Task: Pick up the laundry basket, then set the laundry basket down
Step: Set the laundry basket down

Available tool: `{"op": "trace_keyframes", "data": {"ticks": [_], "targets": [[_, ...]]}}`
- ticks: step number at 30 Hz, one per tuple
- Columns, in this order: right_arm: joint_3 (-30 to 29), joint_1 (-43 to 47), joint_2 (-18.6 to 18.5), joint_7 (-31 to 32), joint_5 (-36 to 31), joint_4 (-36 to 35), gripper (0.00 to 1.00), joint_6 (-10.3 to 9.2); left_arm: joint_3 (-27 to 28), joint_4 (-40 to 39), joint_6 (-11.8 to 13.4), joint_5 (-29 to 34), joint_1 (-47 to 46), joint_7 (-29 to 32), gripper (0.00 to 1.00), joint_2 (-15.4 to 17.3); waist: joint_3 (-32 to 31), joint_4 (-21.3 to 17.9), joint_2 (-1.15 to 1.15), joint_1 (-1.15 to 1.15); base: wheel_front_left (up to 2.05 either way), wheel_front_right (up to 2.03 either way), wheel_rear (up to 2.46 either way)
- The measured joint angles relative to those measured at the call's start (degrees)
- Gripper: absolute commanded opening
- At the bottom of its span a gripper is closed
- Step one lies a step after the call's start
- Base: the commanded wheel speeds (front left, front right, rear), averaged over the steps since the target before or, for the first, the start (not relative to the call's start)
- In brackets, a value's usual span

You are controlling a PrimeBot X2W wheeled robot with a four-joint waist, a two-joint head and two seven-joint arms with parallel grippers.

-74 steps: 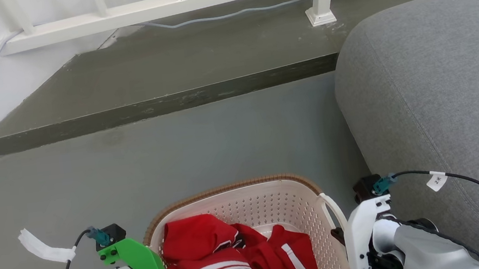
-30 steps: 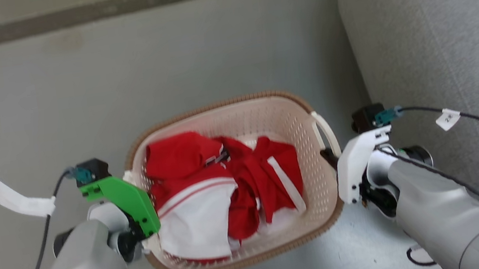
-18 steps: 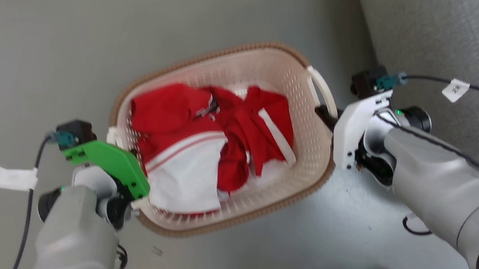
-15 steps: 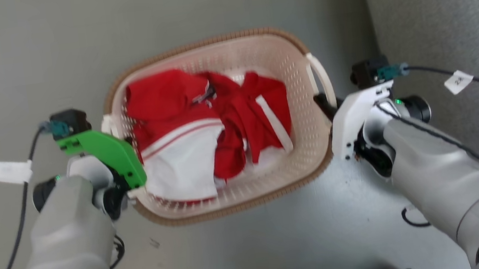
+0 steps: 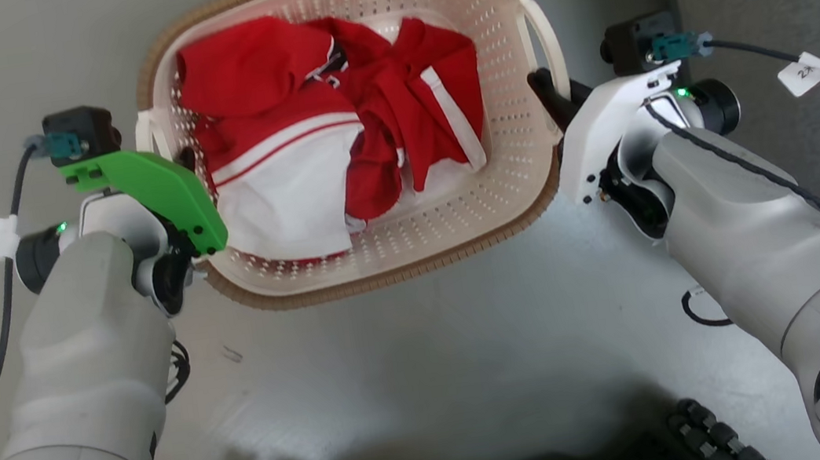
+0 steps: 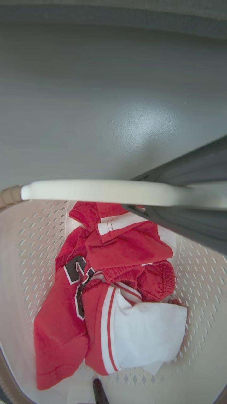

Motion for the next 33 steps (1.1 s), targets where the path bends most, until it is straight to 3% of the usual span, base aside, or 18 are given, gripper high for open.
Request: {"op": "trace_keyframes", "data": {"ticks": [15, 33], "targets": [[-0.3, -3.5, 0.0, -2.0, -0.2, 0.9, 0.0, 0.01, -0.5, 0.6, 0.0, 1.0, -3.4, -3.4, 0.0, 0.1, 9.1, -0.2, 0.0, 0.0, 0.0, 0.0, 0.0], [-0.4, -6.3, -0.4, -5.3, -1.1, 1.1, 0.0, 0.2, -0.5, 2.1, 0.2, 1.4, -6.1, -7.5, 0.0, -0.1, 12.0, 0.4, 0.0, -0.01, 0.0, 0.0, 0.0]]}}
